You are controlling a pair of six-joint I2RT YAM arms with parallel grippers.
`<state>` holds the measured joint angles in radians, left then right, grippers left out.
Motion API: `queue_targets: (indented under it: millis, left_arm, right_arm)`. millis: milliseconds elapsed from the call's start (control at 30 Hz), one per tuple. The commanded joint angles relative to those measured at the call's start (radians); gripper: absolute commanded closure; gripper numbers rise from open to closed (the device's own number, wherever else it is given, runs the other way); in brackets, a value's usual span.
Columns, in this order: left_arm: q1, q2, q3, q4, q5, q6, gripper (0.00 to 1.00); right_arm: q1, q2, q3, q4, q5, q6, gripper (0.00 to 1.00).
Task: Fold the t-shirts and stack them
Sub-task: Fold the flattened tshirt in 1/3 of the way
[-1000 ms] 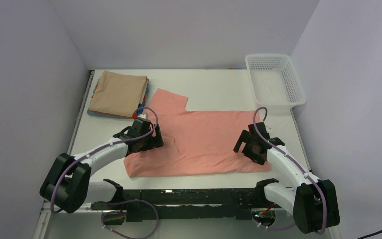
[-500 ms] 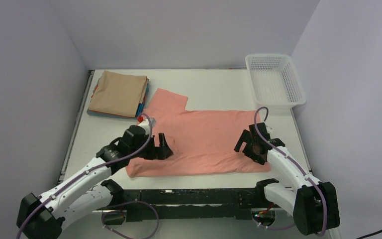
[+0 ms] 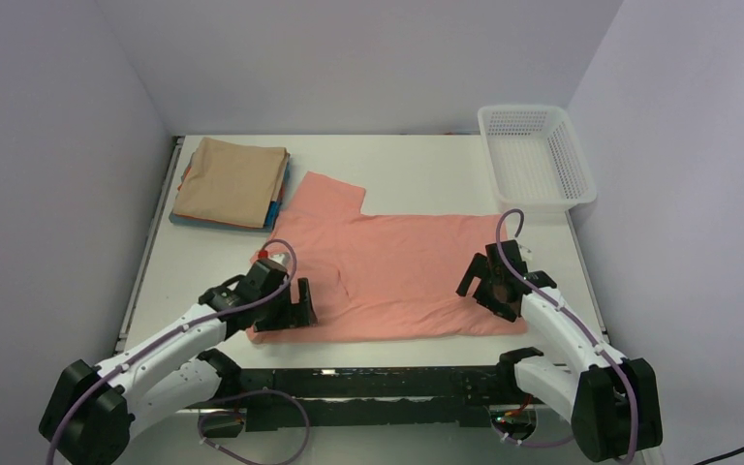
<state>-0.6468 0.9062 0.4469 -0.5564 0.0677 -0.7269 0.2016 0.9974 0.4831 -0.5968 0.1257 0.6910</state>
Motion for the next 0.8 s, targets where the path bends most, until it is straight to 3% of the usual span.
queue_targets:
  millis: [0, 233, 433, 767]
  left_arm:
    - [0.114, 0.009, 0.031, 0.051, -0.055, -0.003, 0.01]
    - [0.142, 0.119, 0.024, 0.06, -0.025, -0.023, 0.01]
    - [0.152, 0.235, 0.003, -0.083, 0.051, -0.093, 0.0]
    - [0.148, -0.049, -0.102, -0.241, 0.071, -0.215, 0.01]
  right_arm:
    - [-0.003, -0.004, 0.005, 0.001, 0.019, -0.001, 0.0]
    - [-0.004, 0.004, 0.008, -0.009, 0.028, 0.011, 0.0]
    - [-0.004, -0.007, -0.005, -0.062, 0.022, 0.061, 0.0]
    - [-0.003, -0.124, -0.02, -0.239, 0.01, 0.222, 0.0]
